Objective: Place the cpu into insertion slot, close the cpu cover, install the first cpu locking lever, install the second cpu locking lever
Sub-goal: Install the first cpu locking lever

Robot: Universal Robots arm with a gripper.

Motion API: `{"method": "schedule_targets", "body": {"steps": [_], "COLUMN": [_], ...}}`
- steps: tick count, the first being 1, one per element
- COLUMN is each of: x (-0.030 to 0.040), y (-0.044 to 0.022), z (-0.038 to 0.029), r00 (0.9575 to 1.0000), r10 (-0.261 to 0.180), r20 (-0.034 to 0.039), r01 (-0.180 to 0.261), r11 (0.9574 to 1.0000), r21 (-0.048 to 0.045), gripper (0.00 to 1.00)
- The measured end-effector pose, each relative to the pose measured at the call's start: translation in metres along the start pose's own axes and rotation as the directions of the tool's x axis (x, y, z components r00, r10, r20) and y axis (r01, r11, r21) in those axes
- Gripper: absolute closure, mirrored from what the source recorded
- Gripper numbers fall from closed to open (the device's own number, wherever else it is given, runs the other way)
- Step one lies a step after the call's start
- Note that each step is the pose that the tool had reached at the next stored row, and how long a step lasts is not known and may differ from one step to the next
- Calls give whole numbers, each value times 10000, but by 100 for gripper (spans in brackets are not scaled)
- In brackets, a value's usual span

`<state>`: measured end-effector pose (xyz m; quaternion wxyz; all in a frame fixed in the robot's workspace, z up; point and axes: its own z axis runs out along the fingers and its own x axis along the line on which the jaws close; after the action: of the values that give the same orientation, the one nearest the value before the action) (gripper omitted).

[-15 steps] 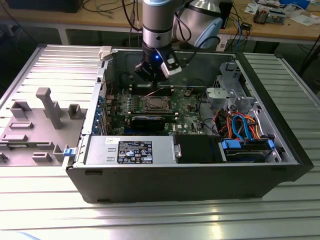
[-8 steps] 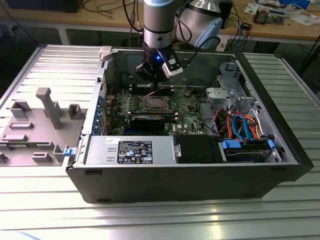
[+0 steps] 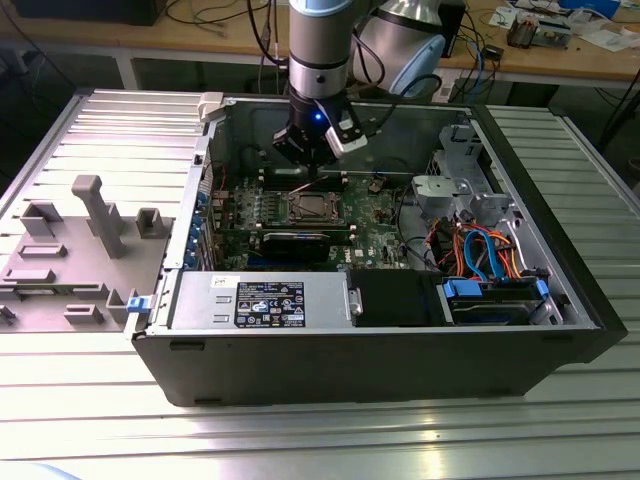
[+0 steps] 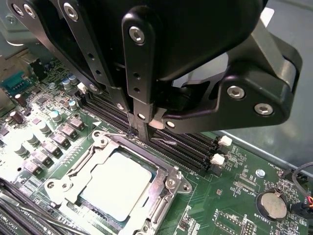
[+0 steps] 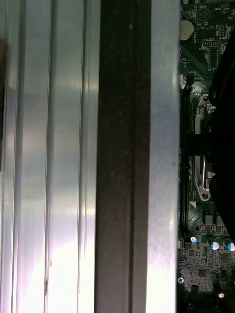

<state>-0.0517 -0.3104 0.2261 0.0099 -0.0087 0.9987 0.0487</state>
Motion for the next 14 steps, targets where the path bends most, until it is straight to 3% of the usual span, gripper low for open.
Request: {"method": "schedule_targets", "body": {"steps": [14], "x": [-73], "y": [-5], "z": [41], "r00": [10000], "r10": [1], "r20": [1], "r01": [-1], "r11": [10000], "r21": [1], "gripper": [89]}}
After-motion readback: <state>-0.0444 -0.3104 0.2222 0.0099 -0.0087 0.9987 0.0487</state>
